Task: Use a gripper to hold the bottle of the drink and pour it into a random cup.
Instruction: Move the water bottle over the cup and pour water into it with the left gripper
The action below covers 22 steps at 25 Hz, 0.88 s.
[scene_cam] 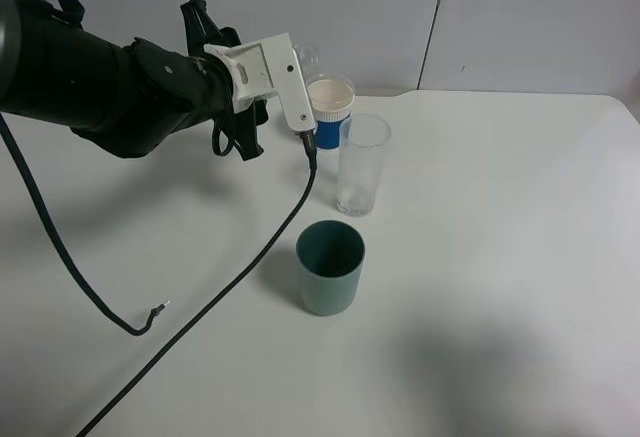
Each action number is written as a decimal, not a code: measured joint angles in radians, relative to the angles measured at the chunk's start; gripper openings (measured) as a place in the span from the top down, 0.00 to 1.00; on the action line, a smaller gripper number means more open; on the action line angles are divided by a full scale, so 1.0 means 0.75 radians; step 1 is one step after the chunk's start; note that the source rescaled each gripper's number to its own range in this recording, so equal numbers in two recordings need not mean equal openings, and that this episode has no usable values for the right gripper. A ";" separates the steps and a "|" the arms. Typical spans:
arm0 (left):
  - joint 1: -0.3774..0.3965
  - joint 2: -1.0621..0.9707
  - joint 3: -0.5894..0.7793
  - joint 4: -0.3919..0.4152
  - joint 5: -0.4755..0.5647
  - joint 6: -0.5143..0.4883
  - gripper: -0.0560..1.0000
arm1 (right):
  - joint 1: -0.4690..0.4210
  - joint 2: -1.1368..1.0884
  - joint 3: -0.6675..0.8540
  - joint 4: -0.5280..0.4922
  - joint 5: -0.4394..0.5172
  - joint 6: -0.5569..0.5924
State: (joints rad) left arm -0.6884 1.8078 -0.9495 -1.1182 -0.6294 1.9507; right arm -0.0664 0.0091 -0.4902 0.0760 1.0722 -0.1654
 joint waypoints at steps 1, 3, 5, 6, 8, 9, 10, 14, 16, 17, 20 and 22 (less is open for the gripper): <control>-0.006 0.000 -0.005 -0.031 -0.009 0.014 0.95 | 0.000 0.000 0.000 0.000 0.000 0.000; -0.017 0.000 -0.010 -0.058 -0.020 0.031 0.95 | 0.000 0.000 0.000 0.000 0.000 0.000; -0.039 0.000 -0.030 -0.114 -0.055 0.077 0.95 | 0.000 0.000 0.000 0.000 0.000 0.000; -0.052 0.000 -0.042 -0.147 -0.076 0.104 0.95 | 0.000 0.000 0.000 0.000 0.000 0.000; -0.068 0.000 -0.058 -0.179 -0.129 0.151 0.95 | 0.000 0.000 0.000 0.000 0.000 0.000; -0.072 0.000 -0.060 -0.191 -0.156 0.171 0.95 | 0.000 0.000 0.000 0.000 0.000 0.000; -0.075 0.001 -0.060 -0.199 -0.174 0.184 0.95 | 0.000 0.000 0.000 0.000 0.000 0.000; -0.088 0.005 -0.060 -0.213 -0.216 0.205 0.95 | 0.000 0.000 0.000 0.000 0.000 0.000; -0.092 0.005 -0.060 -0.215 -0.219 0.212 0.95 | 0.000 0.000 0.000 0.000 0.000 0.000; -0.092 0.005 -0.060 -0.217 -0.219 0.212 0.95 | 0.000 0.000 0.000 0.000 0.000 0.000; -0.101 0.008 -0.060 -0.238 -0.225 0.215 0.95 | 0.000 0.000 0.000 0.000 0.000 0.000; -0.122 0.016 -0.060 -0.256 -0.228 0.235 0.95 | 0.000 0.000 0.000 0.000 0.000 0.000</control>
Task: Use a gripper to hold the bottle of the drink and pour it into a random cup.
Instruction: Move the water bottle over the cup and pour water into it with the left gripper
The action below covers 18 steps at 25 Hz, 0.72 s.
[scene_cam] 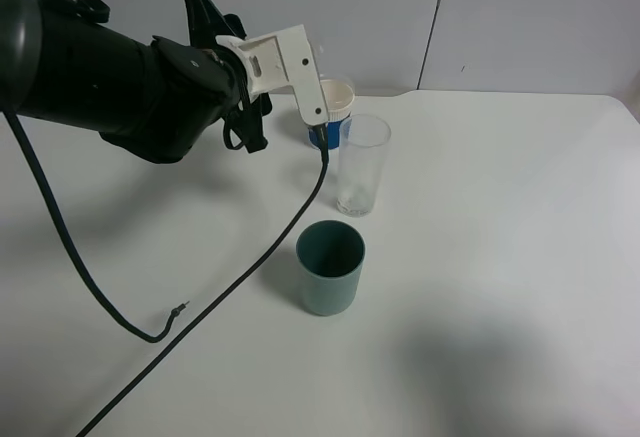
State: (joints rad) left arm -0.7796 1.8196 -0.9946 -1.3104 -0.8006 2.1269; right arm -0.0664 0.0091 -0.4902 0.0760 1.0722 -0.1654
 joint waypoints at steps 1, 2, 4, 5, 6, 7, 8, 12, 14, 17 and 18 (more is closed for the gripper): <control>-0.011 0.007 0.000 -0.010 -0.001 0.017 0.95 | 0.000 0.000 0.000 0.000 0.000 0.000; -0.020 0.015 0.000 -0.021 -0.001 0.027 0.95 | 0.000 0.000 0.000 0.000 0.000 0.000; -0.029 0.033 0.000 -0.044 -0.003 0.047 0.95 | 0.000 0.000 0.000 0.000 0.000 0.000; -0.030 0.043 0.000 -0.053 -0.004 0.058 0.95 | 0.000 0.000 0.000 0.000 0.000 0.000; -0.032 0.052 0.000 -0.061 -0.004 0.065 0.95 | 0.000 0.000 0.000 0.000 0.000 0.000; -0.033 0.058 0.000 -0.067 -0.011 0.070 0.95 | 0.000 0.000 0.000 0.000 0.000 0.000; -0.037 0.064 0.000 -0.071 -0.015 0.071 0.95 | 0.000 0.000 0.000 0.000 0.000 0.000; -0.058 0.086 -0.027 -0.092 -0.041 0.094 0.95 | 0.000 0.000 0.000 0.000 0.000 0.000; -0.070 0.106 -0.059 -0.115 -0.056 0.136 0.95 | 0.000 0.000 0.000 0.000 0.000 0.000; -0.085 0.136 -0.101 -0.135 -0.061 0.196 0.95 | 0.000 0.000 0.000 0.000 0.000 0.000; -0.088 0.143 -0.106 -0.135 -0.061 0.209 0.95 | 0.000 0.000 0.000 0.000 0.000 0.000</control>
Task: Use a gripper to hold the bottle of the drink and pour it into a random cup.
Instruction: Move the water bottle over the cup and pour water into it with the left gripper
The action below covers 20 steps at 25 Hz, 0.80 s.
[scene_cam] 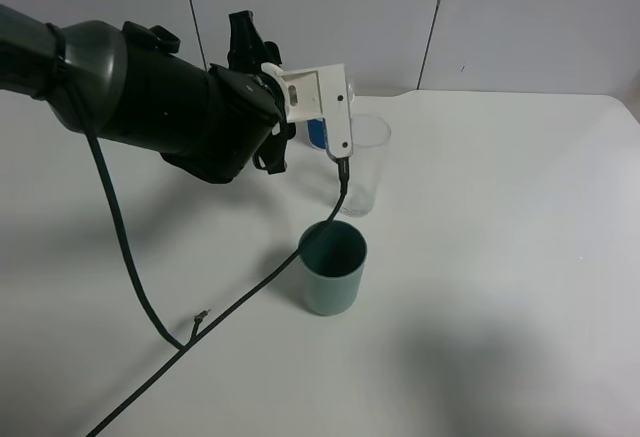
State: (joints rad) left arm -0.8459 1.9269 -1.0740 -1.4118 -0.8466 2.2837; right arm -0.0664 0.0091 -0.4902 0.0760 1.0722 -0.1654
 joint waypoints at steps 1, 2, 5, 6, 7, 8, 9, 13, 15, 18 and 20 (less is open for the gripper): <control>-0.002 0.001 -0.002 0.000 -0.003 0.009 0.95 | 0.000 0.000 0.000 0.000 0.000 0.000; -0.004 0.003 -0.002 0.000 -0.004 0.019 0.95 | 0.000 0.000 0.000 0.000 0.000 0.000; -0.005 0.003 -0.002 0.000 -0.011 0.056 0.95 | 0.000 0.000 0.000 0.000 0.000 0.000; -0.005 0.003 -0.005 -0.001 -0.016 0.072 0.95 | 0.000 0.000 0.000 0.000 0.000 0.000; -0.005 0.003 -0.006 -0.003 -0.022 0.091 0.95 | 0.000 0.000 0.000 0.000 0.000 0.000; -0.005 0.003 -0.011 -0.006 -0.032 0.121 0.95 | 0.000 0.000 0.000 0.000 0.000 0.000; -0.005 0.003 -0.011 -0.006 -0.034 0.130 0.95 | 0.000 0.000 0.000 0.000 0.000 0.000; -0.005 0.003 -0.011 -0.009 -0.039 0.150 0.95 | 0.000 0.000 0.000 0.000 0.000 0.000; -0.005 0.003 -0.011 -0.009 -0.042 0.164 0.95 | 0.000 0.000 0.000 0.000 0.000 0.000; -0.005 0.003 -0.011 -0.009 -0.045 0.208 0.95 | 0.000 0.000 0.000 0.000 0.000 0.000; -0.005 0.003 -0.011 -0.009 -0.055 0.231 0.95 | 0.000 0.000 0.000 0.000 0.000 0.000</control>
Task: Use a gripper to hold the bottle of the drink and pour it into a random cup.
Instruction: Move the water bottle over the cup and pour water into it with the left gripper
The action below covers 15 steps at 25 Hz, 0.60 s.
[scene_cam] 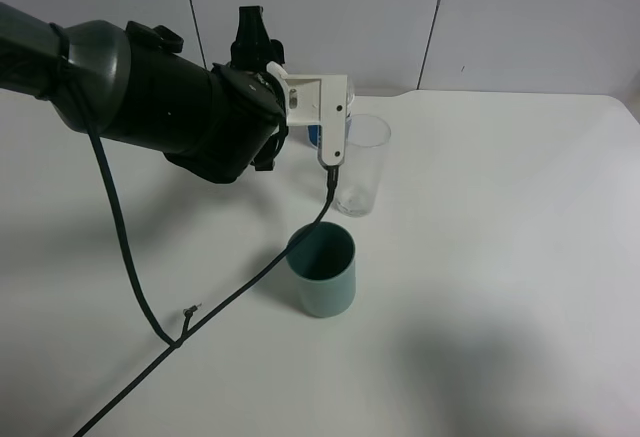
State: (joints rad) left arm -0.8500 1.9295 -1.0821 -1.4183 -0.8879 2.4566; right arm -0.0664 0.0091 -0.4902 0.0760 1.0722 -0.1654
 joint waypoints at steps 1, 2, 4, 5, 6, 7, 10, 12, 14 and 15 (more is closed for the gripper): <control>0.000 0.000 0.000 0.000 -0.003 0.012 0.95 | 0.000 0.000 0.000 0.000 0.000 0.000; 0.000 0.000 0.000 0.000 -0.005 0.025 0.95 | 0.000 0.000 0.000 0.000 0.000 0.000; 0.000 0.000 0.000 0.000 -0.006 0.039 0.95 | 0.000 0.000 0.000 0.000 0.000 0.000; 0.000 0.000 0.000 0.000 -0.008 0.045 0.95 | 0.000 0.000 0.000 0.000 0.000 0.000; 0.000 0.000 0.000 0.000 -0.009 0.052 0.95 | 0.000 0.000 0.000 0.000 0.000 0.000; 0.000 0.000 0.000 0.000 -0.010 0.058 0.95 | 0.000 0.000 0.000 0.000 0.000 0.000; 0.000 0.000 0.000 0.000 -0.012 0.081 0.95 | 0.000 0.000 0.000 0.000 0.000 0.000; 0.000 0.000 0.000 0.007 -0.012 0.100 0.95 | 0.000 0.000 0.000 0.000 0.000 0.000; 0.000 0.000 0.000 0.014 -0.012 0.110 0.95 | 0.000 0.000 0.000 0.000 0.000 0.000; 0.000 0.000 0.000 0.016 -0.012 0.115 0.95 | 0.000 0.000 0.000 0.000 0.000 0.000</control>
State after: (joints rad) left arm -0.8500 1.9295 -1.0821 -1.4065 -0.8969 2.5425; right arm -0.0664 0.0091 -0.4902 0.0760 1.0722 -0.1654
